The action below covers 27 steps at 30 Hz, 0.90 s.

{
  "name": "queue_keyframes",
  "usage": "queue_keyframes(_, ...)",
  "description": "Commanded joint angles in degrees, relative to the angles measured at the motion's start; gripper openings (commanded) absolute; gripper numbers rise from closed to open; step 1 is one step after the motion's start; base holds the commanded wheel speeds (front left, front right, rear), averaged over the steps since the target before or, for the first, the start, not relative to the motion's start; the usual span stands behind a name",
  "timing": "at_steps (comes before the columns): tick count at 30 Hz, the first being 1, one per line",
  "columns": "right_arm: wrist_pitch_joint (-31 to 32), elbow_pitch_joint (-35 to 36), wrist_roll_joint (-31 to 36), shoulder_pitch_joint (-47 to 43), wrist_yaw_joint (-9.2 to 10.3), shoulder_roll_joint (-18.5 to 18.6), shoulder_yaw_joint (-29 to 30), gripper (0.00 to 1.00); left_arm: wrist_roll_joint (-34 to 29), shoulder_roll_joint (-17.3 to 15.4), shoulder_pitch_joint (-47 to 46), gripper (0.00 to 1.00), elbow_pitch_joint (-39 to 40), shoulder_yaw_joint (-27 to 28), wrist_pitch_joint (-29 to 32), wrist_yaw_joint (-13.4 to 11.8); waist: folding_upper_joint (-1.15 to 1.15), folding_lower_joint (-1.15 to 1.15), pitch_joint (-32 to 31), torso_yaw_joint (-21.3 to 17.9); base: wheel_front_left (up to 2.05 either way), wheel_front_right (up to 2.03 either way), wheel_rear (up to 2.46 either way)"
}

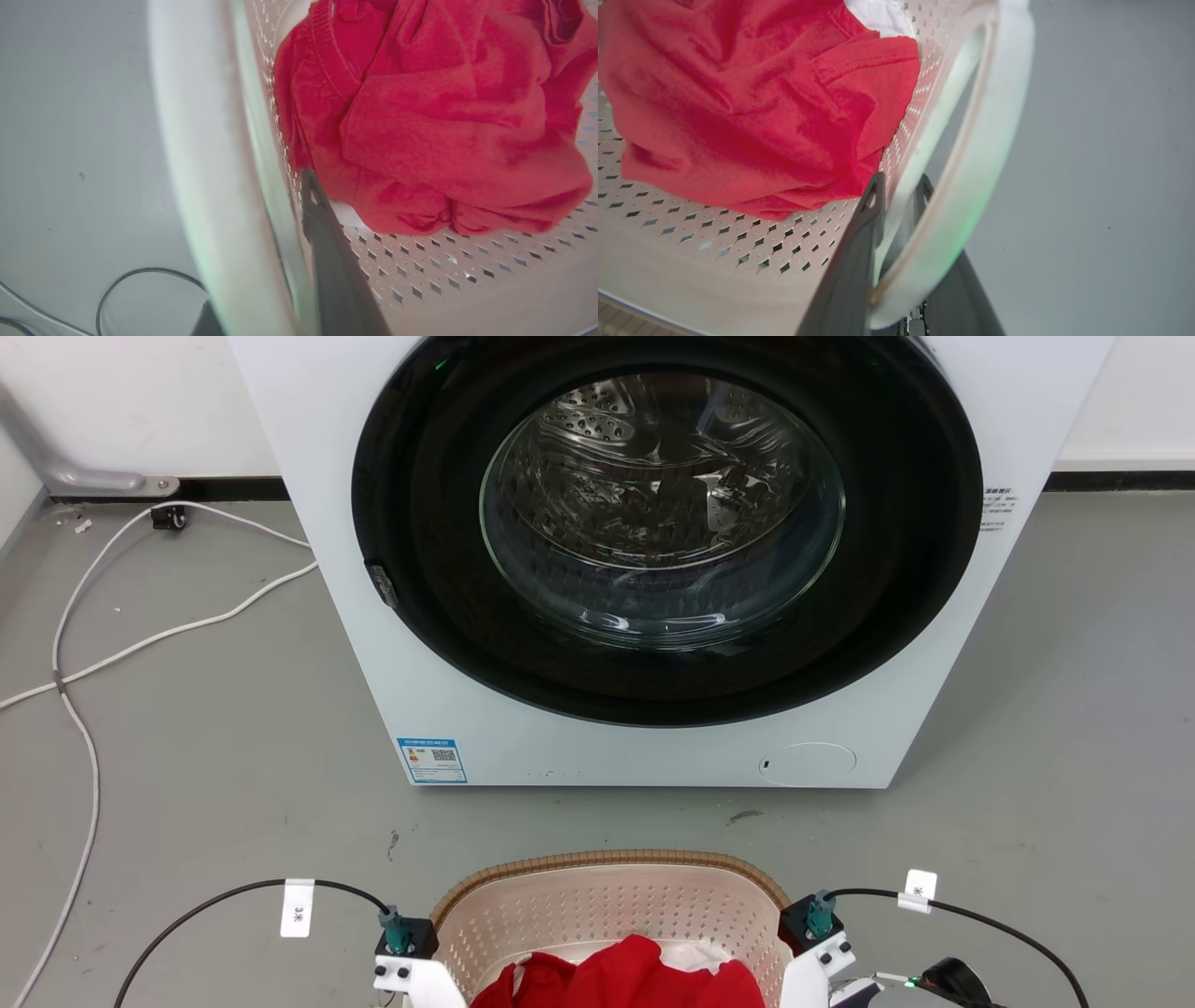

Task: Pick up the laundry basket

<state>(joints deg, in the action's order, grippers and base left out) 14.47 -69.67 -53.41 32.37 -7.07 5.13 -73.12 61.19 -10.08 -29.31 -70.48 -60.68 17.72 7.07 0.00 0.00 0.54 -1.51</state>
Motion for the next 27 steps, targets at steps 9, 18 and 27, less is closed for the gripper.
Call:
queue_keyframes(9, 0.09, 0.80, 0.37, -0.08, -0.77, -1.18, -0.47, 0.00, 1.01, 1.00, -1.42, 0.00, 0.63, -1.00, -0.58, 0.62, 0.00, 0.00, 0.08, -0.01, 0.00, 0.00, 0.00)
queue_keyframes(18, 0.07, 0.78, 0.46, -0.09, -0.77, -1.25, -0.47, 0.00, 1.91, 0.94, -1.44, 0.00, 0.47, -1.75, -0.82, 0.62, 0.00, 0.00, 0.21, -0.11, 0.00, 0.00, 0.00)
queue_keyframes(27, 0.02, 0.87, 0.61, -0.41, -0.77, -1.13, -0.47, 0.00, 2.68, 0.95, -1.44, 0.00, 0.32, -2.67, -1.00, 0.62, 0.00, 0.00, 0.16, -0.06, 0.00, 0.00, 0.00)
